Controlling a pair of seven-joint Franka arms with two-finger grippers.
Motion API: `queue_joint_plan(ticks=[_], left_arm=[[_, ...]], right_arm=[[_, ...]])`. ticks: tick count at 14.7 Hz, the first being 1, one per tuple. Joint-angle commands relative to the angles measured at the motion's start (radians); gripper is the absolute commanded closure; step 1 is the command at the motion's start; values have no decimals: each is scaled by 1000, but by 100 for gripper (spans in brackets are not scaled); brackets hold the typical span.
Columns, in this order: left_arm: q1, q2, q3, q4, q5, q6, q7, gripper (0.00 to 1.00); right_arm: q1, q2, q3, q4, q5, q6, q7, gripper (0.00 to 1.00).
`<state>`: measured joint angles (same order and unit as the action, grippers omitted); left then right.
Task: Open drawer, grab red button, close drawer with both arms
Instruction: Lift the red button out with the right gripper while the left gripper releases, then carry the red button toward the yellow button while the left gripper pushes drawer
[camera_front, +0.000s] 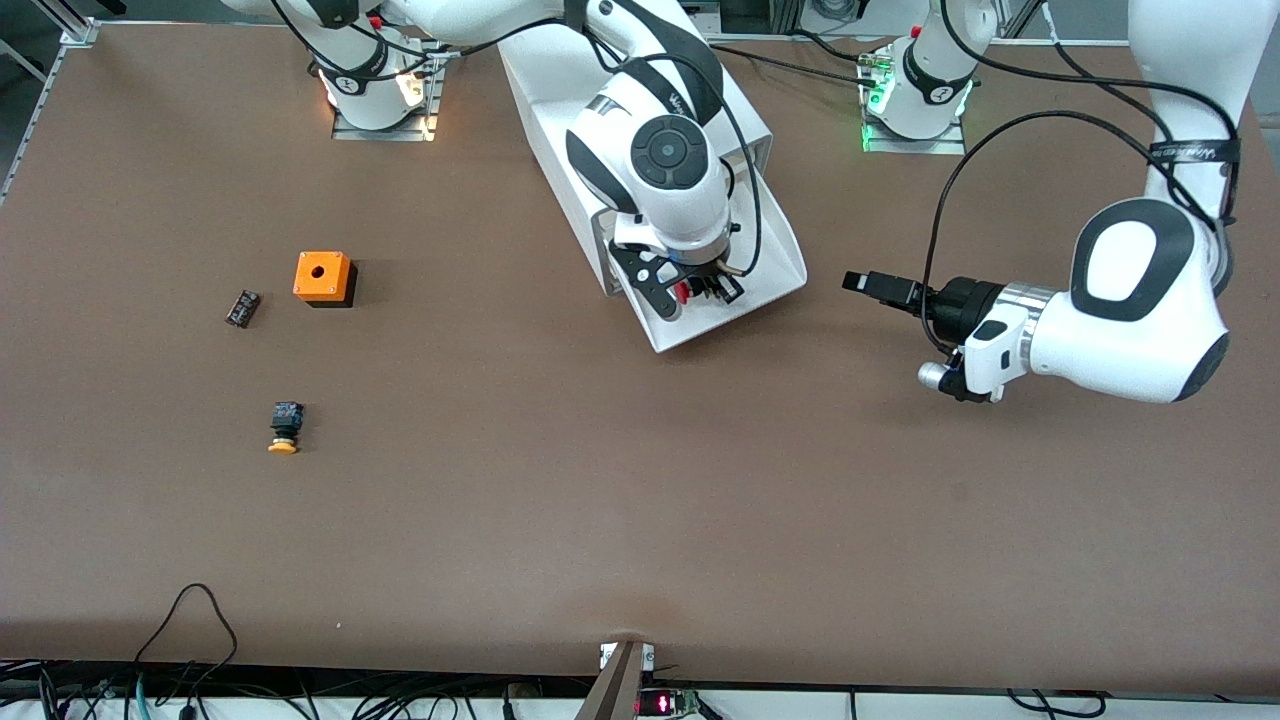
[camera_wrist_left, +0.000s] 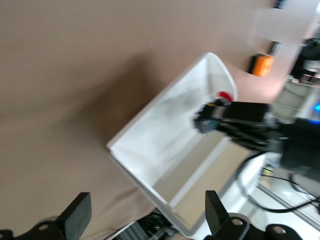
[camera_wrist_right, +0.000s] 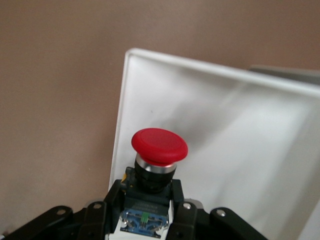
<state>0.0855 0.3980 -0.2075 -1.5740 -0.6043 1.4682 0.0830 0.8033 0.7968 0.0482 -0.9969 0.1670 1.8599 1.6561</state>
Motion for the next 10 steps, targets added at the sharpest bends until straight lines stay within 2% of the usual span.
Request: queue_joint_plan(ticks=[1,4,7,10], left_arm=[[-47,-37,-1,58,154,-16,-116,0],[-130,-53,-1,113,416,-12,-228,0],[-214,-62,-6,106,644,32,-426,0],[-248,-53,-16,71,652,125,-684,0]], right_arm=[[-61,-33,1,9,23,-82,-204,100],[-148,-82,-2,4,26,-168,-465,100],[-248,-119,-5,1,25,-269,-729,100],[-329,-139,-31,-20,20,-335,-980,100]])
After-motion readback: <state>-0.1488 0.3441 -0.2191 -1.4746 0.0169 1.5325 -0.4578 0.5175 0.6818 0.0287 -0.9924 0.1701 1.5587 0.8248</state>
